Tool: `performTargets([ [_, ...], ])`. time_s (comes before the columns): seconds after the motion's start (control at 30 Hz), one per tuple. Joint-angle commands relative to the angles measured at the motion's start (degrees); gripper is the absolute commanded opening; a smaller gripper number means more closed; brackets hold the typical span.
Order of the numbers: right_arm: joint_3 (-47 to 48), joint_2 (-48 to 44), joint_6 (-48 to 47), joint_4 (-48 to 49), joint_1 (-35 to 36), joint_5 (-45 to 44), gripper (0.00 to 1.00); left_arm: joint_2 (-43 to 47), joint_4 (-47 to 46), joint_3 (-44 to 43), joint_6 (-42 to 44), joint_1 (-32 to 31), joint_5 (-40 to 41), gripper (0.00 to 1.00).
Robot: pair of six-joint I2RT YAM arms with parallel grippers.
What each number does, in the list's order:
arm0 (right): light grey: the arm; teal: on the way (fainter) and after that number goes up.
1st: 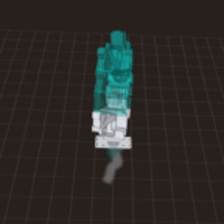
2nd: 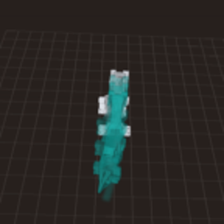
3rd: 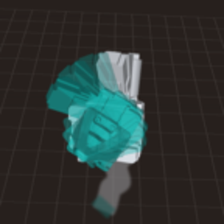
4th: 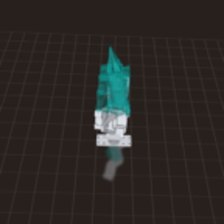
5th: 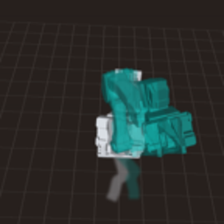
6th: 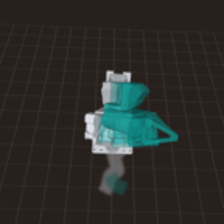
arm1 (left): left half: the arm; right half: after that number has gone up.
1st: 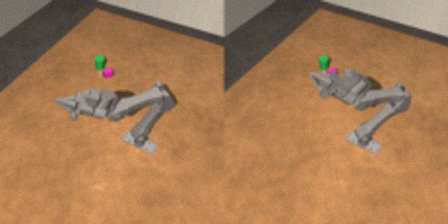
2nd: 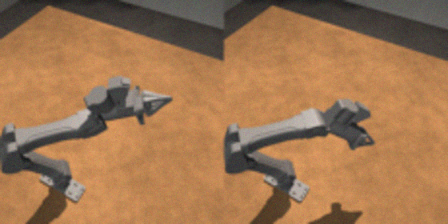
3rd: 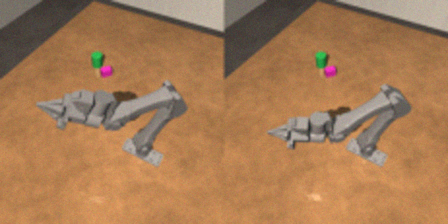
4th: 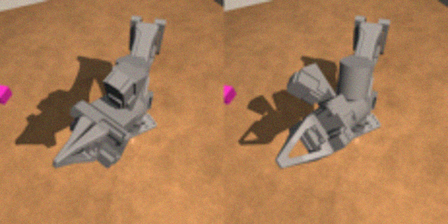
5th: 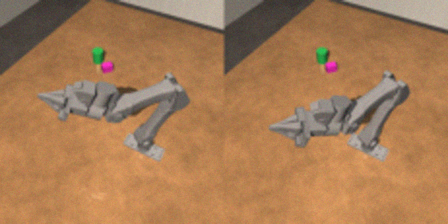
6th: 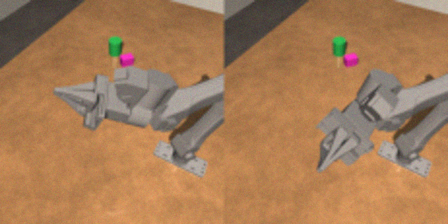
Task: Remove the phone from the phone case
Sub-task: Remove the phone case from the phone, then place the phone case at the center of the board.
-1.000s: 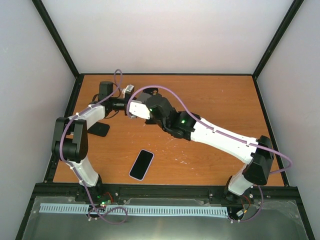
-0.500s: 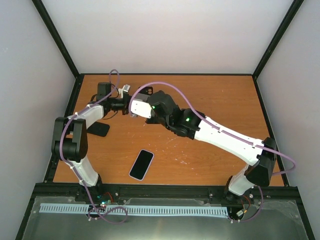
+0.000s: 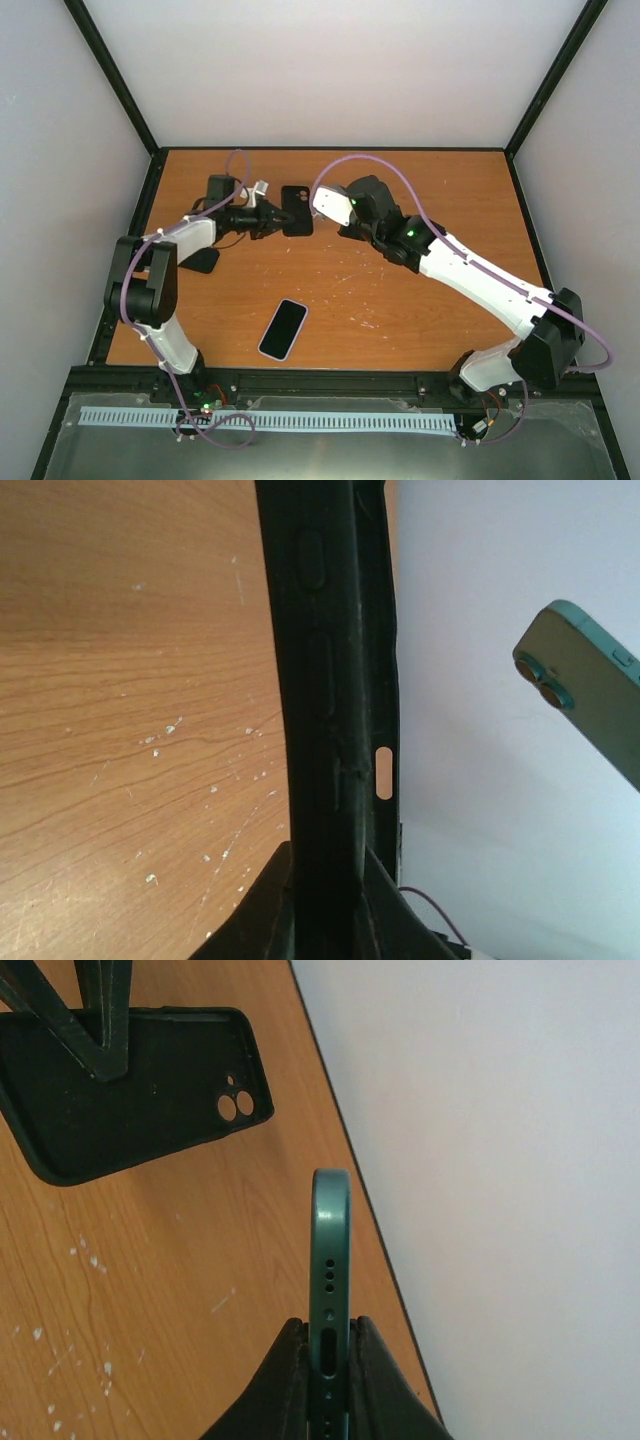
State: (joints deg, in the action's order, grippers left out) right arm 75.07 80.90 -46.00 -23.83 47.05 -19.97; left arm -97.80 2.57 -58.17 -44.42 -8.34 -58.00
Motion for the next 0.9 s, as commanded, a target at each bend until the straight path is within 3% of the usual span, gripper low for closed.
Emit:
performTargets([
  [0.0, -2.7, -3.3, 1.1, 5.5, -2.2, -0.1, 0.03, -4.8, 1.2, -3.8, 1.8, -4.6, 4.1, 0.01],
  [0.23, -7.7, -5.3, 1.0, 8.0, -3.4, -1.9, 0.03, -15.1, 7.9, -11.9, 3.0, -9.3, 8.3, 0.01],
  [0.63, -9.9, -5.2, 0.6, 9.1, -4.0, -2.1, 0.03, -21.8, 7.1, -14.4, 0.6, -11.2, 14.1, 0.02],
  [0.77, -9.8, -4.5, 0.2, 9.6, -4.0, -2.2, 0.03, -21.6, 7.4, -13.2, 0.8, -11.3, 14.9, 0.18],
  [0.87, -9.2, -4.2, -0.1, 9.7, -4.0, -2.1, 0.03, -20.4, 7.1, -11.9, 0.7, -11.3, 15.6, 0.4],
])
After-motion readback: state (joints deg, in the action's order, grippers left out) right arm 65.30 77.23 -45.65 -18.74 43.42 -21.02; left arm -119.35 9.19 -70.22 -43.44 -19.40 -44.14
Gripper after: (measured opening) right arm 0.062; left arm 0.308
